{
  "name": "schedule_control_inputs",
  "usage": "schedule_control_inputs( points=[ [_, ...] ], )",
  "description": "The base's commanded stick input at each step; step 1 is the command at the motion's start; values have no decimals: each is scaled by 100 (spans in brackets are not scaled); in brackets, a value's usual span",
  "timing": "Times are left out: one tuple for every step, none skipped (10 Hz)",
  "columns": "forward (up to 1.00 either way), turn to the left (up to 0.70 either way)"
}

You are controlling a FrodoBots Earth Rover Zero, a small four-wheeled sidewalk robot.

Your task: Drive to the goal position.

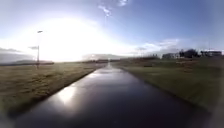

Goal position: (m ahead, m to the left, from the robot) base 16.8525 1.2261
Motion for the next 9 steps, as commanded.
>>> schedule_control_inputs(
  points=[
    [100,0],
    [100,0],
    [100,3],
    [100,3],
    [100,3],
    [100,3],
    [100,4],
    [100,4],
    [100,4]
  ],
)
